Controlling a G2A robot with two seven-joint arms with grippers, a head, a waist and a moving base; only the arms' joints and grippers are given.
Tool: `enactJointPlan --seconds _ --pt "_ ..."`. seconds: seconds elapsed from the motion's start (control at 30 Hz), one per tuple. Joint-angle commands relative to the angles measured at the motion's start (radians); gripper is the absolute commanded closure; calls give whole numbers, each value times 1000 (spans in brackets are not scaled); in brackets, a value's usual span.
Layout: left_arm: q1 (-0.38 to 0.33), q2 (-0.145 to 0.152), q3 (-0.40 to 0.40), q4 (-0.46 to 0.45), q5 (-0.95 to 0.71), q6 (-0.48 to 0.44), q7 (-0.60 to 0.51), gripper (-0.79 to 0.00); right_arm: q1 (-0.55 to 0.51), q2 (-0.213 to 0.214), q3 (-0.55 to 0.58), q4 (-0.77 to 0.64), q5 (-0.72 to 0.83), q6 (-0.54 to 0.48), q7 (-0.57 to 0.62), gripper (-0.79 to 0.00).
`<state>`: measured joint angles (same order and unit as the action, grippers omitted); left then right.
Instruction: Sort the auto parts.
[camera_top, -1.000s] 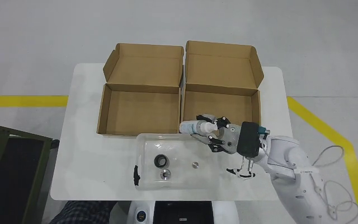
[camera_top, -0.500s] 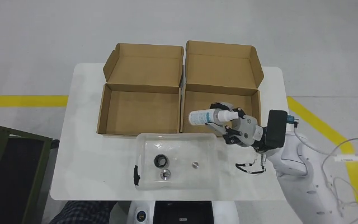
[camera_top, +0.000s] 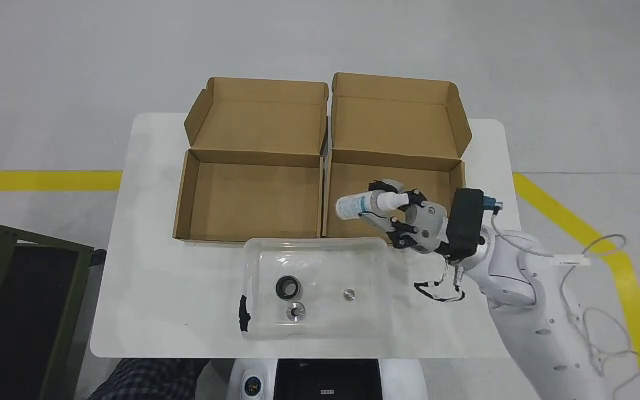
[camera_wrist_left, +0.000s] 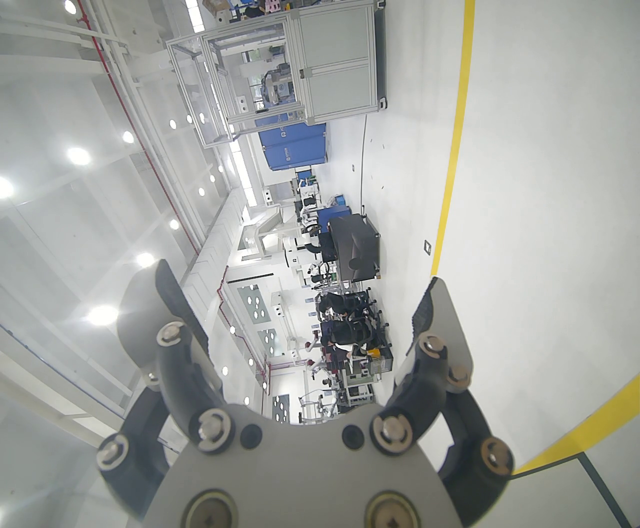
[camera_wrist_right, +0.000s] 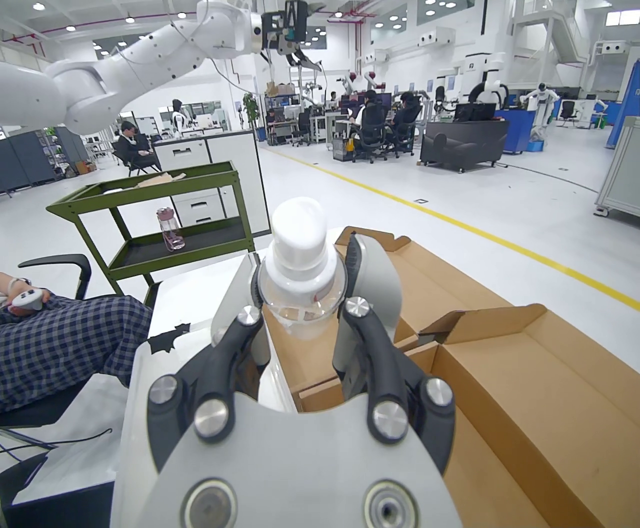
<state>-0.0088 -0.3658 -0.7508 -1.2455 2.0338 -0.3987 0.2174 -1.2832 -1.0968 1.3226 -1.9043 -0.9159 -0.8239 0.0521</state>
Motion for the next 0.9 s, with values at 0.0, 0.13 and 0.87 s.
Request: enactJointPlan --seconds 0.0,0.13,0.87 --pt "0 0 0 0 0 0 0 -785 15 -1 -9 11 -25 8 10 0" --pt "0 0 0 0 0 0 0 -785 52 -3 -29 45 -66 34 40 0" --pt "0 0 0 0 0 0 0 -785 270 -27 -182 304 -205 120 191 0"
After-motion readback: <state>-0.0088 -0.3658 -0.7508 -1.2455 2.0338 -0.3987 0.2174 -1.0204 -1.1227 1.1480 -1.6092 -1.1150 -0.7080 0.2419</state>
